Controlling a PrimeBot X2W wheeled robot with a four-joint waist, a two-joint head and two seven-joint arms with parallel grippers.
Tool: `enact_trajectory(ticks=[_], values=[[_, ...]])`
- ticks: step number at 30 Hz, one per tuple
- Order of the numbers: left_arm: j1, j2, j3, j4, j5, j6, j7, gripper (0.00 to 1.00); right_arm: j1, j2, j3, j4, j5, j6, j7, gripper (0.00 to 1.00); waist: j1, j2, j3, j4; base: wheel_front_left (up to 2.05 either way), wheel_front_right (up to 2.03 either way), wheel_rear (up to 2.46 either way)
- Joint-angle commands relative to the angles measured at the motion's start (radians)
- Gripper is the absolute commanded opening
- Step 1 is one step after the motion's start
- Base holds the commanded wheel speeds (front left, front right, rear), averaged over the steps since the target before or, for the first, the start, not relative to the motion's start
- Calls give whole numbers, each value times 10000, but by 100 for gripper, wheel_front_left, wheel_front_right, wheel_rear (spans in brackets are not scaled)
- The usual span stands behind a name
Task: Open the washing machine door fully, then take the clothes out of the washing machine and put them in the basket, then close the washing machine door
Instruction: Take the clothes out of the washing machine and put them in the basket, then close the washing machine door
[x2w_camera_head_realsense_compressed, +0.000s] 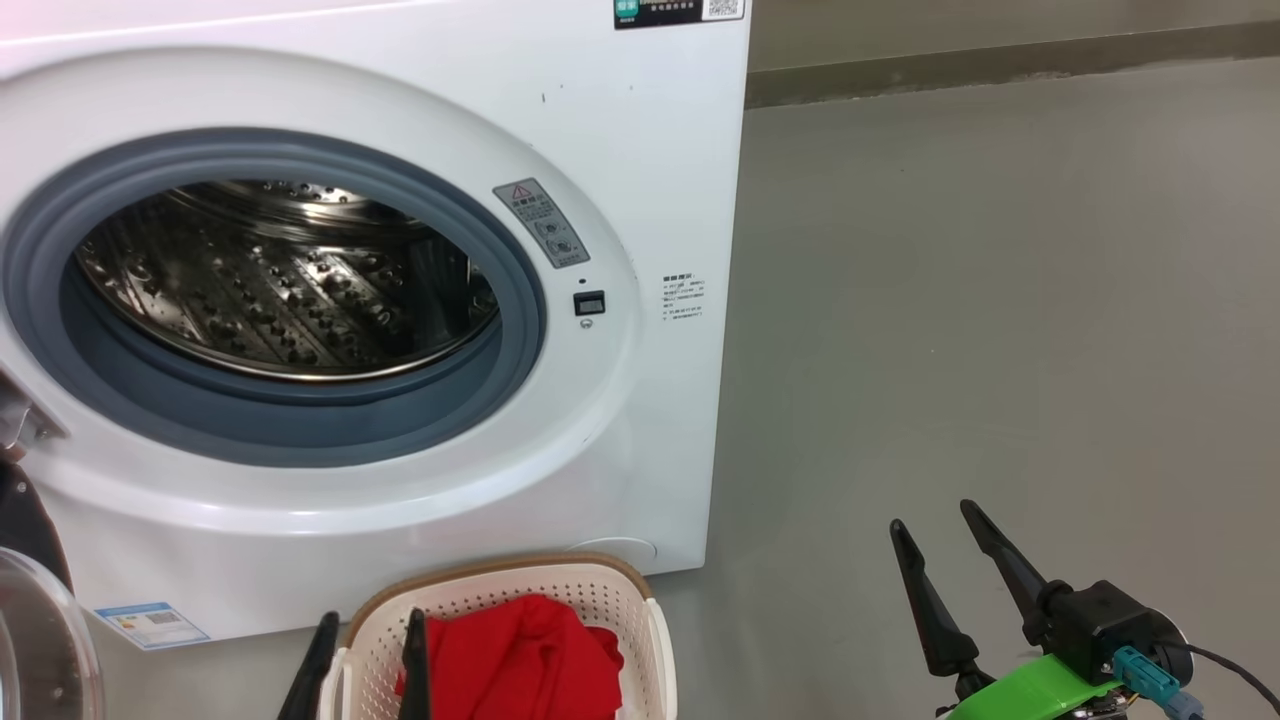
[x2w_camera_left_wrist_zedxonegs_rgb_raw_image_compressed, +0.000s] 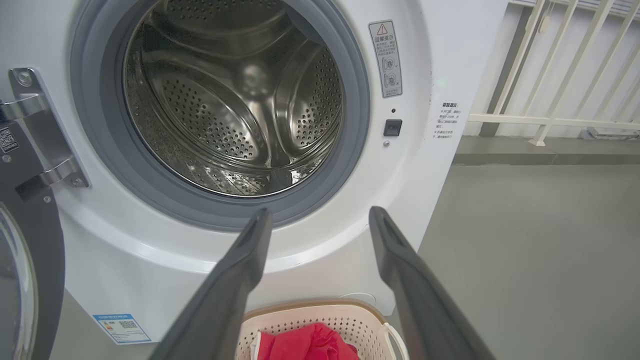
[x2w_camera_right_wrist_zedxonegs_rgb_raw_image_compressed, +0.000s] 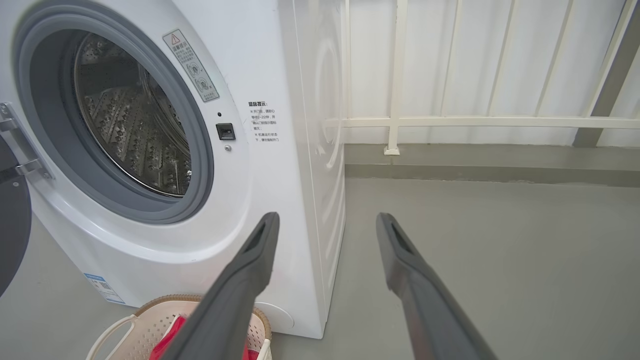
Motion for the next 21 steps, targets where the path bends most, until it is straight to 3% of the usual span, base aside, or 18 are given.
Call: enact_trajectory(ticks=[1,21], values=[[-74,58,280,-360,-14,85,23,100,-78,-29,184,-205,-83,33,-65,100,0,0,-30,-1,0,0,0],[50,92,173,-296,-183,194,67,100,-34,-29,171,-149,-19,33,-65,100,0,0,-147,-34,0,0,0]])
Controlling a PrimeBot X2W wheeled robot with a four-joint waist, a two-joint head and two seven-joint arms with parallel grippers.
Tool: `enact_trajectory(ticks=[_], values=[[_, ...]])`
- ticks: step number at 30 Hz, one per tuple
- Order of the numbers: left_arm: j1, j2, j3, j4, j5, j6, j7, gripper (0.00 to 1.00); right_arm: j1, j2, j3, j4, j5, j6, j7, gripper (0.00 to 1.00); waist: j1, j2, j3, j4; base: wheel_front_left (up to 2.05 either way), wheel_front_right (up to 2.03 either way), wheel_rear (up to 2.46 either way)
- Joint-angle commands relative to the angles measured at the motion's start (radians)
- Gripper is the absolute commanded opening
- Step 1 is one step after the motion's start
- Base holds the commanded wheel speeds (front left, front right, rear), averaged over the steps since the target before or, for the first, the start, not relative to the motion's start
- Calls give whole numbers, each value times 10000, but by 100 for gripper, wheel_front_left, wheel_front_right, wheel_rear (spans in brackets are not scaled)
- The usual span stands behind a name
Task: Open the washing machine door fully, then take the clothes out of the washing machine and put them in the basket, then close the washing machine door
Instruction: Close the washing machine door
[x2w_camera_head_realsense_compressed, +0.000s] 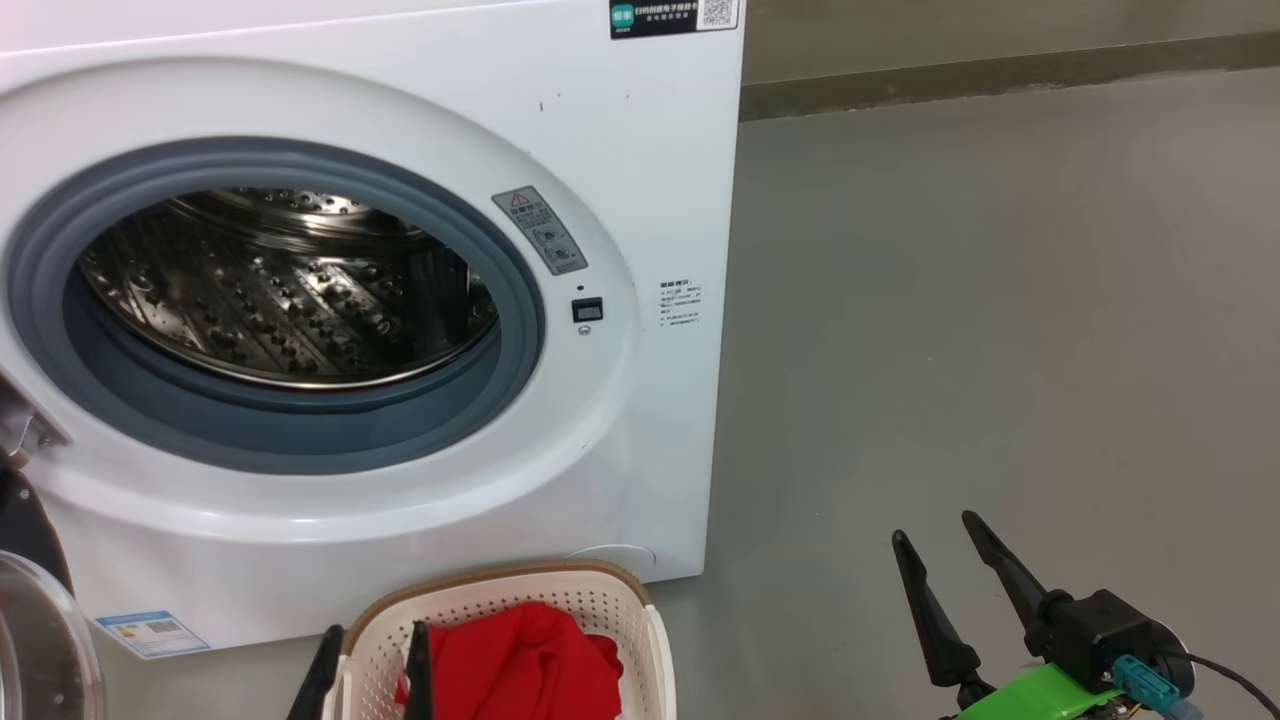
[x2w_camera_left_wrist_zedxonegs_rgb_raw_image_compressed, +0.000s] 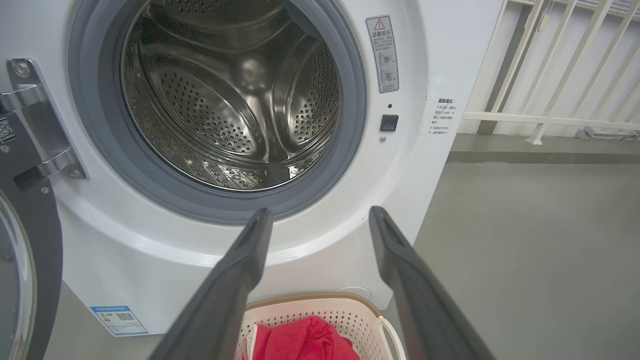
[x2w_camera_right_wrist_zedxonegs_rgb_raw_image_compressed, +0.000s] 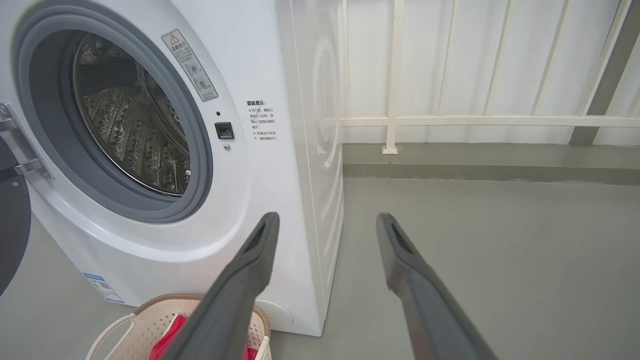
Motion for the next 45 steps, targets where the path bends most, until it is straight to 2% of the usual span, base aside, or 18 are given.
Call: enact_trajectory(ticks=[1,14,32,45], values=[[-176,91,265,-214,-70,99,-32,100,-133,-33,201,-206,-18,33,-65,100,0,0,-1,9,0,0,0],[-184,163,153,-205,-38,198,-14,100,-141,-33,182,-206,15,33,-65,100,0,0,-35,93,-22,22,0],[-389,270,-2,-174,-129,135,-174,100,-205,-33,120,-170,36,33,-65,100,0,0,39,126,-135,135,0],[-421,312,-4,-145,-233,223,-210,100,-218,-33,91,-156,31,33,-65,100,0,0,21,123,-11,11,0]])
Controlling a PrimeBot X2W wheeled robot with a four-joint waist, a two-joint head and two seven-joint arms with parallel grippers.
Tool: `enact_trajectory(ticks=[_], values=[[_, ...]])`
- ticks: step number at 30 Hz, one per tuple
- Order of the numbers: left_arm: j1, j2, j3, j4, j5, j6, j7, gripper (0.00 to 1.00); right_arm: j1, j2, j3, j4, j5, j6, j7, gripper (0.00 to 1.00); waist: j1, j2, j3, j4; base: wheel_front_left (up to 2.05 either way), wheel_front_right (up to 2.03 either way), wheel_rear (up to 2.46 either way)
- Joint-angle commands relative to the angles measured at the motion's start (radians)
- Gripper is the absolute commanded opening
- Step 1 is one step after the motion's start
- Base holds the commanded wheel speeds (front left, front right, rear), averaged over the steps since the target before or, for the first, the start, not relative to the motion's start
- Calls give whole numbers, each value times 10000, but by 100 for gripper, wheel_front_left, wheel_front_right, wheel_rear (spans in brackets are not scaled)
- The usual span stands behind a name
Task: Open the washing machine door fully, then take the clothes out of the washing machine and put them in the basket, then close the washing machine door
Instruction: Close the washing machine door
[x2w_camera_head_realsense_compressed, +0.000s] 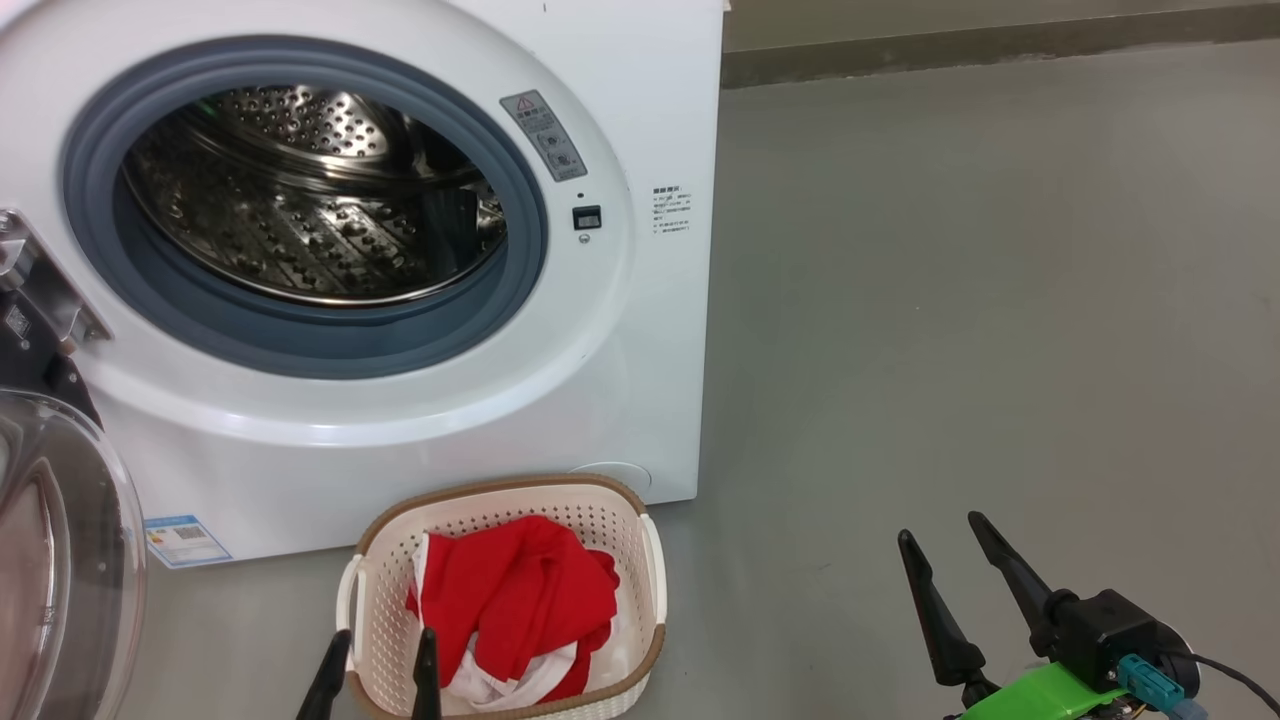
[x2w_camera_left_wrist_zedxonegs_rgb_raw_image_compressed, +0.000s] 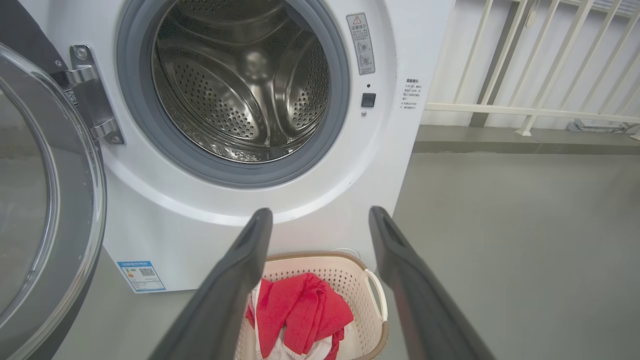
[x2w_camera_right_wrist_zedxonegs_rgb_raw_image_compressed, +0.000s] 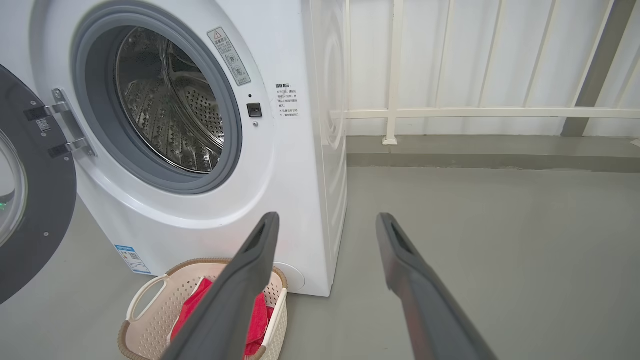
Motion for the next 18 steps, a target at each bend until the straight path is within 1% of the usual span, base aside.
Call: enact_trajectory(ticks=[1,18], values=[[-416,95,295,-203,-91,65,-106,100,-254,-39,192,-220,22,33,-65,100,0,-1,-3,-3,0,0,0],[-469,144,283,-28,-224,168,-163,100,-229,-39,145,-225,-43,33,-65,100,0,-1,-23,152,0,0,0]])
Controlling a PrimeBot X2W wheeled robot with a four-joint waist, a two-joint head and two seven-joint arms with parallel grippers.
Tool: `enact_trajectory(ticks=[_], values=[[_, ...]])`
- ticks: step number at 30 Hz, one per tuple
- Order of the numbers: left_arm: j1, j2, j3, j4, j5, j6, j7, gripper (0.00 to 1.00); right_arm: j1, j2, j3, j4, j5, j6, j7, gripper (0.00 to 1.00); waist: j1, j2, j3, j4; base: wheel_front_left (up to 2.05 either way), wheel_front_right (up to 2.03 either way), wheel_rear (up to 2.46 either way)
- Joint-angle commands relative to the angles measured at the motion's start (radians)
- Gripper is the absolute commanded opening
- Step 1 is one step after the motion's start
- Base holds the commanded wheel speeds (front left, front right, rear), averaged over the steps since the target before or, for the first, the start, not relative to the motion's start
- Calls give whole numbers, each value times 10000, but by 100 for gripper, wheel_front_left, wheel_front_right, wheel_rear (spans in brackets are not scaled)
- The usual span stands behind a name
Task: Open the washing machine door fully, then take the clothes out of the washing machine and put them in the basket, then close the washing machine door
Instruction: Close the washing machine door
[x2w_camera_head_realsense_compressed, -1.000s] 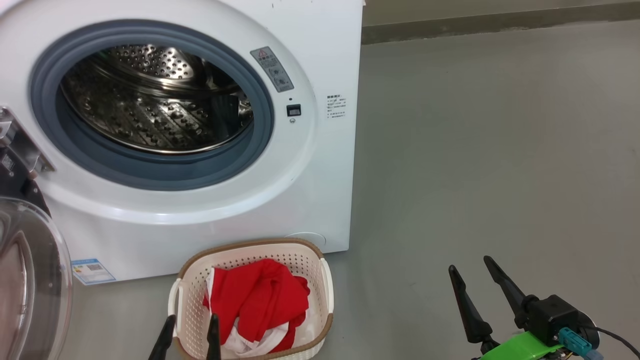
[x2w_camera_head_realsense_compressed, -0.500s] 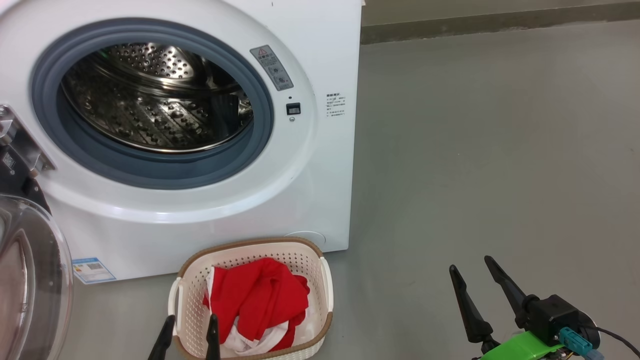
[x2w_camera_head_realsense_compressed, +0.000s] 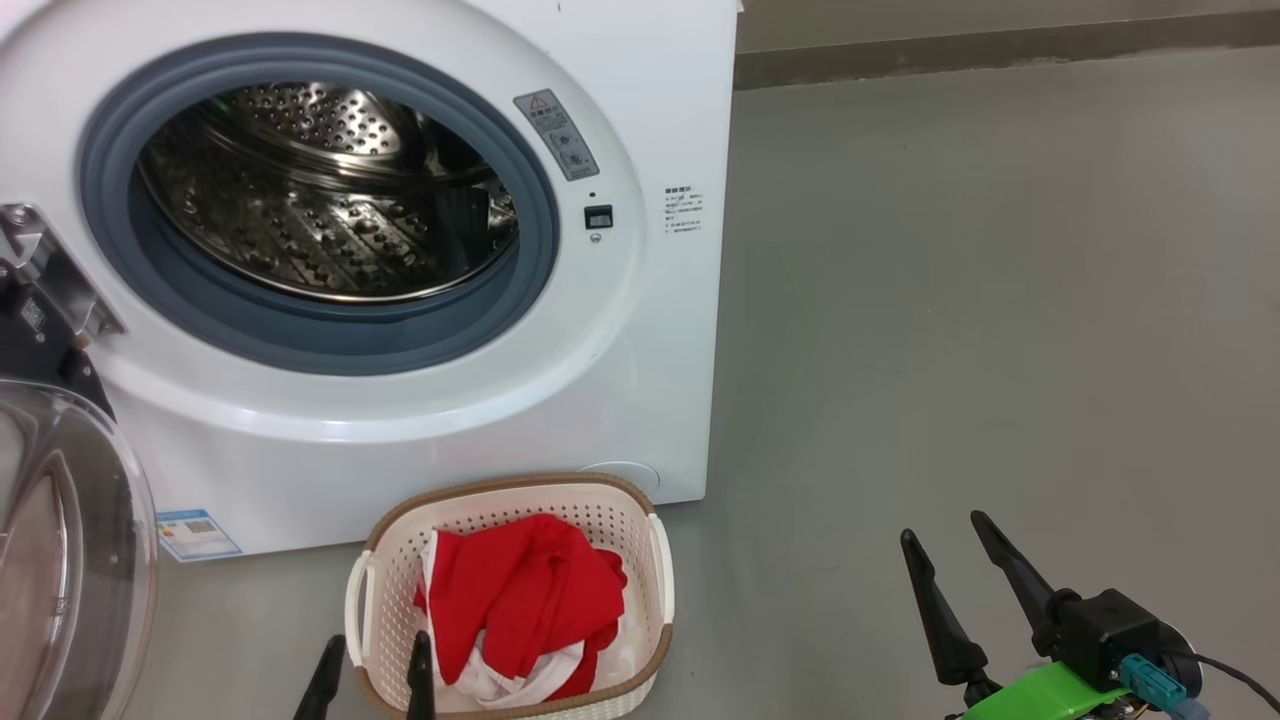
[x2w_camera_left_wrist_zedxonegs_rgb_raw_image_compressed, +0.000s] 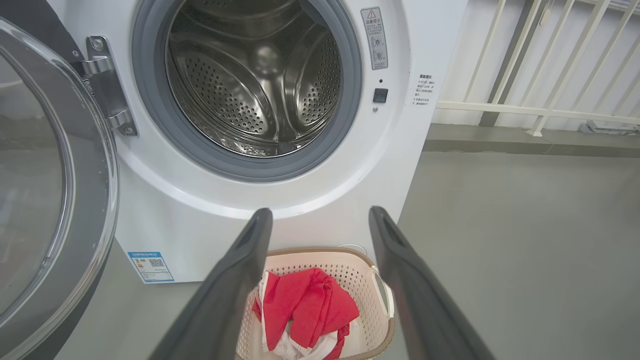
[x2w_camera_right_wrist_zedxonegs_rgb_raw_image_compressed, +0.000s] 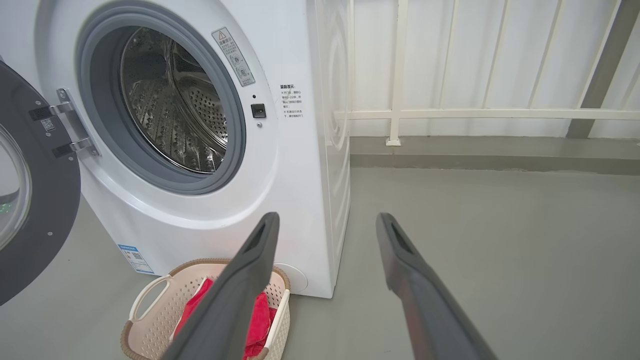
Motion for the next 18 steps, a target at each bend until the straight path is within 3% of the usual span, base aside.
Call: enact_trajectory(ticks=[1,9,18], values=[[-460,82,289,-190,-31,90,-97,100,-233,-39,180,-226,-48,33,-65,100,0,0,-6,35,0,0,0],[-521,84,336,-98,-69,201,-159,100,-214,-39,184,-274,-79,33,-65,100,0,0,-21,435,0,0,0],[-478,120,490,-225,-194,316,-286,100,-162,-39,325,-429,-122,33,-65,100,0,0,-110,1646,0,0,0]])
